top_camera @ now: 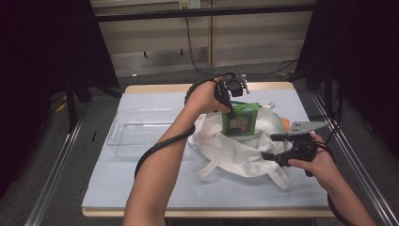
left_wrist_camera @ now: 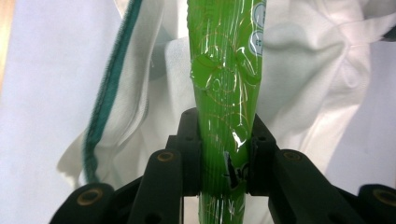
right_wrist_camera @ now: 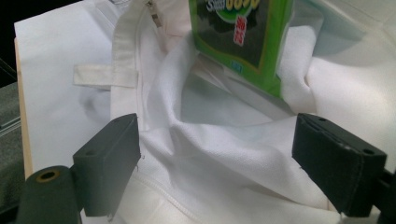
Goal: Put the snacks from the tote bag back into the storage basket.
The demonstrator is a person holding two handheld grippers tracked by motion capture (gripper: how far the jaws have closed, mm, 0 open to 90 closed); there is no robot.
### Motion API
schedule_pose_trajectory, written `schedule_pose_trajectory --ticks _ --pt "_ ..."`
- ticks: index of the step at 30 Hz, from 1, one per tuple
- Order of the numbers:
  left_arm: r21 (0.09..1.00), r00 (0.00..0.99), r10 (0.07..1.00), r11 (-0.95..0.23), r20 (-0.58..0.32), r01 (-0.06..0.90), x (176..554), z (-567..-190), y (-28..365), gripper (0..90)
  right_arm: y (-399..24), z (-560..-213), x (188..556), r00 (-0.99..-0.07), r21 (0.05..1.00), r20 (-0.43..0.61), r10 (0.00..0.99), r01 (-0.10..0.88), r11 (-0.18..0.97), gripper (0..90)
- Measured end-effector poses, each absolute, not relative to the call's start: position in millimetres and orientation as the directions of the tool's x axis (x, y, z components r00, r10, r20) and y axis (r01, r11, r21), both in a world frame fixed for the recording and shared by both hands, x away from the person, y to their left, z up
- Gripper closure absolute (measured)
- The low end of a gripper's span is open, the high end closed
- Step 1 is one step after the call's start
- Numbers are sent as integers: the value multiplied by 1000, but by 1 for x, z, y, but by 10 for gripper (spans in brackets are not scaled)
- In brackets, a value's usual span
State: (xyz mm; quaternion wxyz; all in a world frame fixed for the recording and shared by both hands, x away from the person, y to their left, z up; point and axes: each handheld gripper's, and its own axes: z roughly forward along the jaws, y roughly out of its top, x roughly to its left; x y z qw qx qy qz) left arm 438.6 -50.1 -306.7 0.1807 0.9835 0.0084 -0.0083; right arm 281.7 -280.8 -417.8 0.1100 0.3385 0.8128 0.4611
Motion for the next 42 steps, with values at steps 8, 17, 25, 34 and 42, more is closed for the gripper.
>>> schedule_pose_trajectory --ticks 8,17,25,34,42 --pt "396 999 48 -917 -2 45 438 -276 -37 729 -281 -417 281 -750 827 128 649 442 347 146" --pt "406 997 81 -910 -17 80 441 -261 -21 729 -280 -416 279 -751 828 127 648 440 347 139" --pt "398 996 91 -913 -18 91 446 -250 -3 729 -279 -417 279 -753 826 140 643 447 343 129" --pt "391 993 114 -914 -17 111 451 -241 19 728 -279 -417 279 -750 825 142 645 450 341 124" --pt "403 991 132 -906 -15 127 453 -238 37 728 -277 -417 279 -752 824 139 644 449 346 121"
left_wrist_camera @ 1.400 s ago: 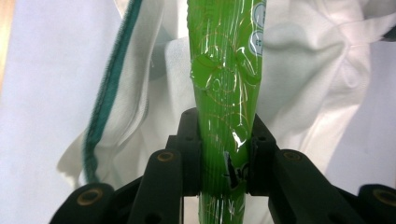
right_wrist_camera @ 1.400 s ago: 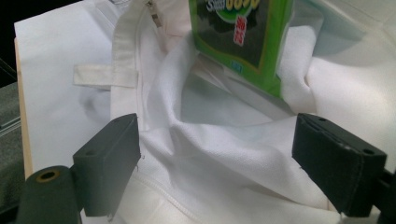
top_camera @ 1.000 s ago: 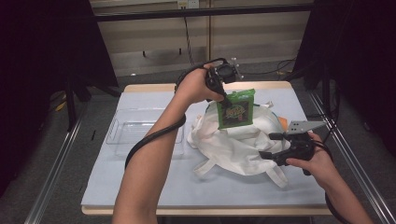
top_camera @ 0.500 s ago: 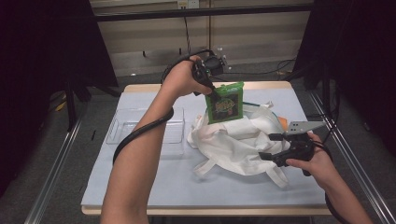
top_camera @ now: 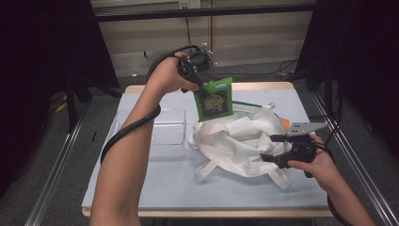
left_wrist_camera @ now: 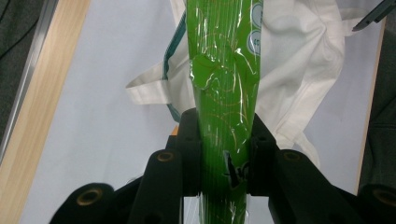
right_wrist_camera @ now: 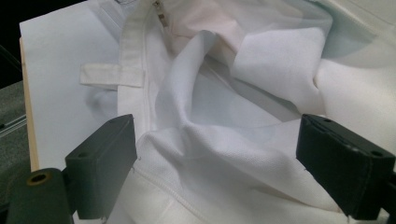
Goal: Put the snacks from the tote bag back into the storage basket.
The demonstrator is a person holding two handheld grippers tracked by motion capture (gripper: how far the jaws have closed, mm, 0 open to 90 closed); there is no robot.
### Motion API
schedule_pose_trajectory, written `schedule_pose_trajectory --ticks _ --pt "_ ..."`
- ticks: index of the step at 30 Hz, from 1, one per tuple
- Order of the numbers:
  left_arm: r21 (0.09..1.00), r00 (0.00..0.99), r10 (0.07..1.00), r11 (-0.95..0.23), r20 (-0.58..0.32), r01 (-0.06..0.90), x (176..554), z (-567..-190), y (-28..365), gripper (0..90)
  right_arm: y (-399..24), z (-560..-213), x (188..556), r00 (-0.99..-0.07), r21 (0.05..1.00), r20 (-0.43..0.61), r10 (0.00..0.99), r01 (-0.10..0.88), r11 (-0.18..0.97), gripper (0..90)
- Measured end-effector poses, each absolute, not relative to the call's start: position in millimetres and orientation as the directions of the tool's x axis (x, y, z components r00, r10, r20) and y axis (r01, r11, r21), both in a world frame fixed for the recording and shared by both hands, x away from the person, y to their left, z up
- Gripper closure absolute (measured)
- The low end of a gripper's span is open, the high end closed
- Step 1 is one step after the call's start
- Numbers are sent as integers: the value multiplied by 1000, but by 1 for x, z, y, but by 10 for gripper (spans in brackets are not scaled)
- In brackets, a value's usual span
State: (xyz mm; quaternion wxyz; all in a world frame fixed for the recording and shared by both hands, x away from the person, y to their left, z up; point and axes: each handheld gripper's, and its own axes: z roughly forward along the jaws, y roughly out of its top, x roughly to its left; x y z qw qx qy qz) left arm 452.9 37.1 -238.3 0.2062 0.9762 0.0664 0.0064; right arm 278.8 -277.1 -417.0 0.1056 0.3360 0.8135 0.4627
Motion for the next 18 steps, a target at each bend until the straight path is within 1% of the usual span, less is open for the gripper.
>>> schedule_pose_trajectory --ticks 4,12,16,17,18 --pt "396 993 118 -911 -23 118 453 -237 44 729 -277 -419 279 -755 822 141 641 450 348 121" --pt "407 988 155 -900 -26 152 453 -235 63 729 -275 -420 279 -755 818 139 640 452 356 119" --pt "394 988 152 -907 -23 149 454 -232 72 729 -274 -419 279 -757 817 135 640 450 360 116" --pt "402 986 164 -901 -26 161 454 -232 74 729 -274 -419 279 -759 819 133 638 446 360 115" --pt "388 987 157 -909 -18 152 455 -231 76 729 -274 -419 279 -759 819 130 638 445 362 114"
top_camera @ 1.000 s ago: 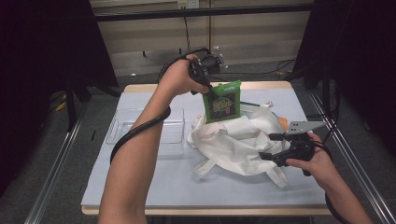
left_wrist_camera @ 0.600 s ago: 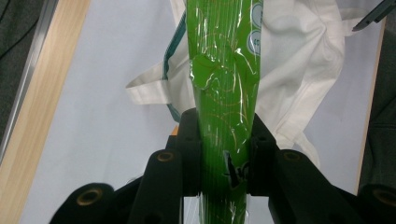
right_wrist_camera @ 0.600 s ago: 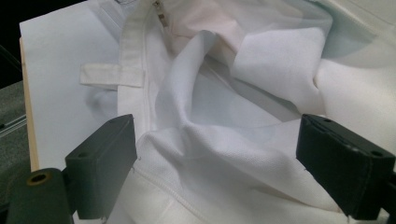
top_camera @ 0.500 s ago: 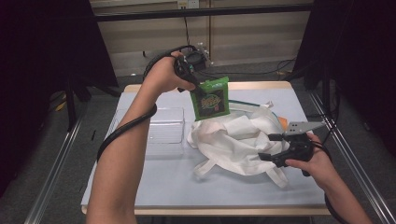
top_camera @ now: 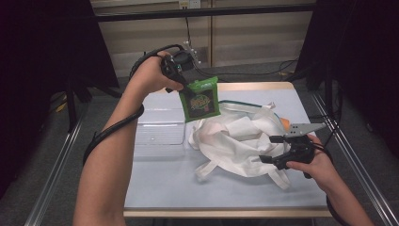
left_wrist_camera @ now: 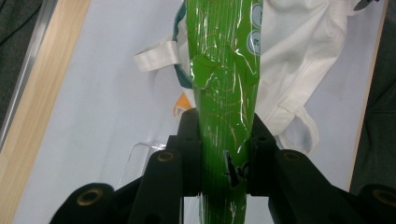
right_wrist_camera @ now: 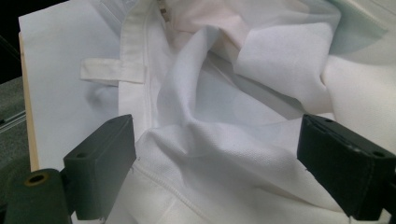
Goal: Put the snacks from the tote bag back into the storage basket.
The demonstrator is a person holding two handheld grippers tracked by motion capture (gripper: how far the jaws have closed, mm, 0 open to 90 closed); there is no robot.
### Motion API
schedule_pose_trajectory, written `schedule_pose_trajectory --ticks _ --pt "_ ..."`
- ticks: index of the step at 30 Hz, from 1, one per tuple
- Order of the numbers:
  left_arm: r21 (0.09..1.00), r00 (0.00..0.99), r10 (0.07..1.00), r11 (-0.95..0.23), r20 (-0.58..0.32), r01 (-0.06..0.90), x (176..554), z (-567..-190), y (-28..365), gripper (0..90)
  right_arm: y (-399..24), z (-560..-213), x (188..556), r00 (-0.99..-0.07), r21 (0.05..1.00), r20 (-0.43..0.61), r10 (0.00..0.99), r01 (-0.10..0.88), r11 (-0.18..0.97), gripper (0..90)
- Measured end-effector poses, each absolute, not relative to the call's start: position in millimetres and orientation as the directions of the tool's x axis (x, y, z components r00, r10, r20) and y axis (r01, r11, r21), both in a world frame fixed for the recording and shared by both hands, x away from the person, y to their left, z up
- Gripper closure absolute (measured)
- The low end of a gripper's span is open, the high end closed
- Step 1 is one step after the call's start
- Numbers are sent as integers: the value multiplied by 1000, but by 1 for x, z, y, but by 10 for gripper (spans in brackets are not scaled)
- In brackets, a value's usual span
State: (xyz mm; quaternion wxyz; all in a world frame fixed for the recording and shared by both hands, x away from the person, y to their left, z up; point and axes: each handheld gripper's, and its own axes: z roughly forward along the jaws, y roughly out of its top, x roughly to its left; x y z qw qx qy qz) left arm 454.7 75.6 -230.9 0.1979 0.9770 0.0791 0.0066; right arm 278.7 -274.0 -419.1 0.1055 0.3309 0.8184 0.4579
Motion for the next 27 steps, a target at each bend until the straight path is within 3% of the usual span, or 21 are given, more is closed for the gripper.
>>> schedule_pose_trajectory --ticks 27 --pt "367 983 178 -913 -35 179 470 -241 121 730 -269 -417 279 -775 827 126 620 427 366 102"
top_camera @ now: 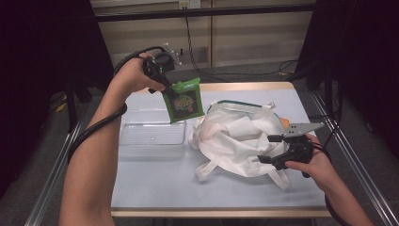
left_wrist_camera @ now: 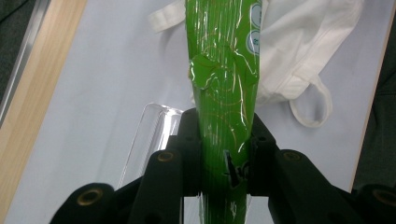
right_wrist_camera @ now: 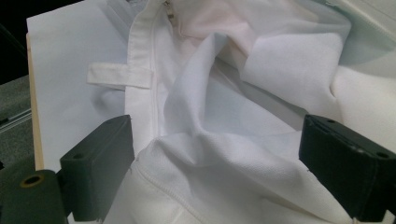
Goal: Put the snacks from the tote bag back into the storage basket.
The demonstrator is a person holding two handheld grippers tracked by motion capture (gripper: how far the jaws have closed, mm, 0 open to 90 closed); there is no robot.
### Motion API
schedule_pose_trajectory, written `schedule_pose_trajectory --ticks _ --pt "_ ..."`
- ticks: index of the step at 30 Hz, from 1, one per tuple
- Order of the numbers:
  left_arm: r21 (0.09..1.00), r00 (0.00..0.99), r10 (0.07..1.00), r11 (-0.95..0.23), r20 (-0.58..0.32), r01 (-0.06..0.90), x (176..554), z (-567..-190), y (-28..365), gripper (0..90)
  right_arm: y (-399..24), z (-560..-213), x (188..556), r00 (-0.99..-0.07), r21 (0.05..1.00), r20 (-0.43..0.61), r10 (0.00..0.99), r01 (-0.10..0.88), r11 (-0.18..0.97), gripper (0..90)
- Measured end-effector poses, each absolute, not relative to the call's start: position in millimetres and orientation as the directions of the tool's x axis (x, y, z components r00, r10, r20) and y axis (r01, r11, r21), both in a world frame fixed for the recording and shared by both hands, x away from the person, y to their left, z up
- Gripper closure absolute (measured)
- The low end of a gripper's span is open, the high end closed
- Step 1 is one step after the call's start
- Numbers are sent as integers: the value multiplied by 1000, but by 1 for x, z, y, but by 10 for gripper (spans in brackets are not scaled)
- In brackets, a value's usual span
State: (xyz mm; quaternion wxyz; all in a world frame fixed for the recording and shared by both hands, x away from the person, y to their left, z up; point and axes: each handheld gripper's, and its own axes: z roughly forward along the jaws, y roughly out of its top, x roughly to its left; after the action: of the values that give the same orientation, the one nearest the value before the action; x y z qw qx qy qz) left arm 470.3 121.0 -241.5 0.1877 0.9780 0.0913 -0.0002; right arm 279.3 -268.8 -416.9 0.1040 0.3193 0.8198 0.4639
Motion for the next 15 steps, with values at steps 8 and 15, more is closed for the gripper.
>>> schedule_pose_trajectory --ticks 8,15 --pt "360 981 188 -914 -36 189 476 -248 132 729 -265 -421 281 -778 822 131 614 432 372 102" --pt "357 975 219 -908 -36 217 481 -252 144 730 -263 -419 281 -782 825 130 609 426 370 101"
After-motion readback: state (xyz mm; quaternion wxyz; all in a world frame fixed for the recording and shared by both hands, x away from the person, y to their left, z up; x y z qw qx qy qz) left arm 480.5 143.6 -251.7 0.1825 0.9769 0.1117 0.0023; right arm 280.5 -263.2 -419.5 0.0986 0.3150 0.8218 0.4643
